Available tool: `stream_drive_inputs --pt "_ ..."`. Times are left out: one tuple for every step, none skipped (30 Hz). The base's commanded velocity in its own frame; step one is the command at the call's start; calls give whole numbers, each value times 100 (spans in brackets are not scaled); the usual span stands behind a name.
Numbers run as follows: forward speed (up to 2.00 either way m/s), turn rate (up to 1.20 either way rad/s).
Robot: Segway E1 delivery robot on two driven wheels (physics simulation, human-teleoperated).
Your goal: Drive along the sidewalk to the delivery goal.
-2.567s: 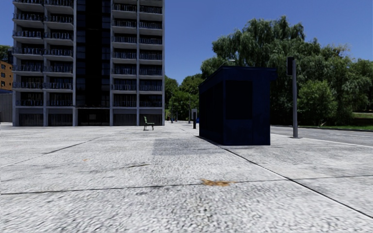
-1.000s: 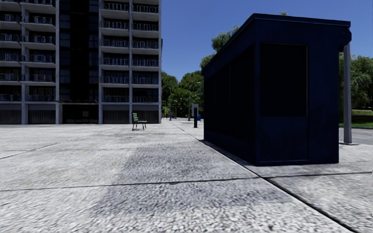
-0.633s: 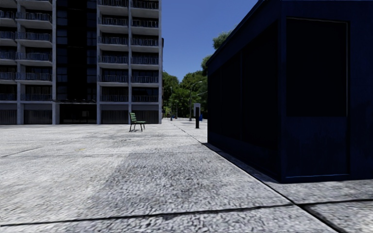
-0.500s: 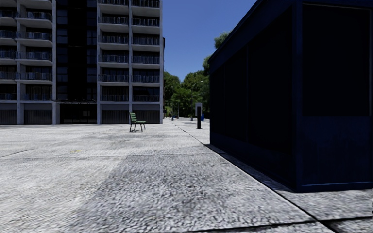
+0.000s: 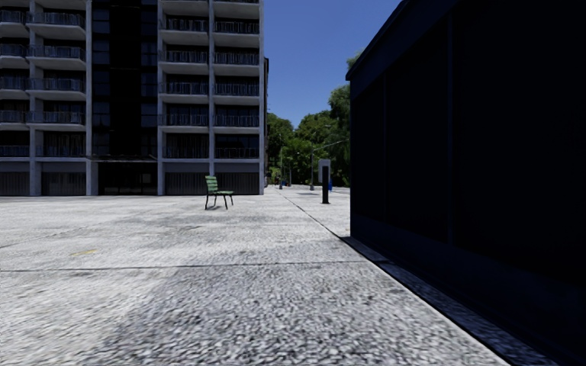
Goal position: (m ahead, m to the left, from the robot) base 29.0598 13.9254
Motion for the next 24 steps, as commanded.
stream_drive_inputs --pt "200 0" --pt "200 0" --pt "200 0" --pt "200 0" --pt "200 0" --pt "200 0" --pt "200 0" --pt "200 0" --pt "200 0" --pt "200 0" --pt "200 0" --pt "200 0" --pt "200 0" --pt "200 0" --pt "200 0" --pt "200 0" --pt "200 0" --pt "200 0" --pt "200 0" --pt "200 0" --pt "200 0" --pt "200 0" --pt "200 0" --pt "200 0"
